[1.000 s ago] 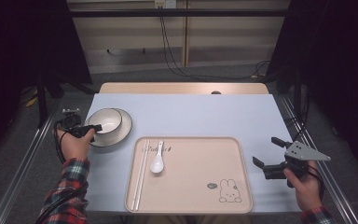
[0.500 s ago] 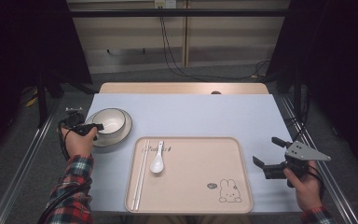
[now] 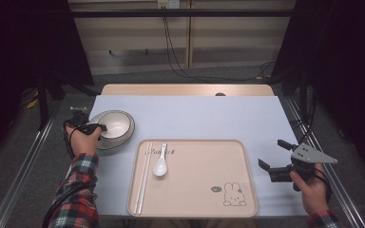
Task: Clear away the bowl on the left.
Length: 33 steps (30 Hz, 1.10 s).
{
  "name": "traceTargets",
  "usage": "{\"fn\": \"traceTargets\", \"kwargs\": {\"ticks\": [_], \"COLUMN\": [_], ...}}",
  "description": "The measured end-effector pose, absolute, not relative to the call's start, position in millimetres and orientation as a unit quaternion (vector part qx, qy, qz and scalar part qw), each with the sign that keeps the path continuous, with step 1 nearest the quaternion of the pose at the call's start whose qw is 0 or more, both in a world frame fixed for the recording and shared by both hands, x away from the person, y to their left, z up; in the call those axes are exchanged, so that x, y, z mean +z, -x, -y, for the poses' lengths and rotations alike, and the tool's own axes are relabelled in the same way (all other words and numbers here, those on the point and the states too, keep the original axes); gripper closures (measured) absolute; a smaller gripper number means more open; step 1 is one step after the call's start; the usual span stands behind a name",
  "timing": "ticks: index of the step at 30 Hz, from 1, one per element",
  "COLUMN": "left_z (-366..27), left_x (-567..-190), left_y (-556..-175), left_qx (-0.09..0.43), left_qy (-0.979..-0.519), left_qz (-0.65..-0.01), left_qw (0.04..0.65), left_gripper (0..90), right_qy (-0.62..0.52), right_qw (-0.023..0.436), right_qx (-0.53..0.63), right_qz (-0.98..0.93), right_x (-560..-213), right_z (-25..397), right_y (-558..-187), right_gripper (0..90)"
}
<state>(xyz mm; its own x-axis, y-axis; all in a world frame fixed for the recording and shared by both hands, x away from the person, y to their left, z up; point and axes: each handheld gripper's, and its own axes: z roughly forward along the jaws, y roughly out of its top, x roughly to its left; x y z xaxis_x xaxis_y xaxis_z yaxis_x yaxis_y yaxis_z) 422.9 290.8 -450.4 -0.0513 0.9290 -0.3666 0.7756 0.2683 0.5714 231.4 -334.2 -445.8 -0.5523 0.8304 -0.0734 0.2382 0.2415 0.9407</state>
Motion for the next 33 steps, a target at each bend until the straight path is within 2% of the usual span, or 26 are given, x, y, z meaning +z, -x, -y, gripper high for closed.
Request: {"fn": "traceTargets", "kwargs": {"ticks": [6, 7, 9, 17, 33], "left_z": [-296, -294, -298, -292, -258], "left_x": [-445, -445, -445, -431, -404], "left_y": [-419, -419, -417, -415, -412], "left_qx": [0.103, 0.105, 0.098, 0.093, 0.046], "left_qy": [-0.611, -0.595, -0.607, -0.601, -0.652], "left_qz": [-0.709, -0.72, -0.711, -0.708, -0.657], "left_qw": [0.335, 0.342, 0.342, 0.359, 0.376], "left_gripper": [83.0, 82.9, 82.9, 82.9, 82.9], "right_qy": [-0.365, -0.365, -0.365, -0.366, -0.368], "right_qw": [0.3, 0.3, 0.3, 0.304, 0.308], "right_qx": [0.495, 0.495, 0.495, 0.494, 0.495], "right_qz": [-0.729, -0.729, -0.729, -0.728, -0.724], "right_x": [-446, -446, -446, -446, -445], "right_z": [333, 333, 333, 334, 335], "right_y": [-232, -232, -232, -232, -231], "right_gripper": [0.0, 0.0, 0.0, 0.0, 0.0]}}
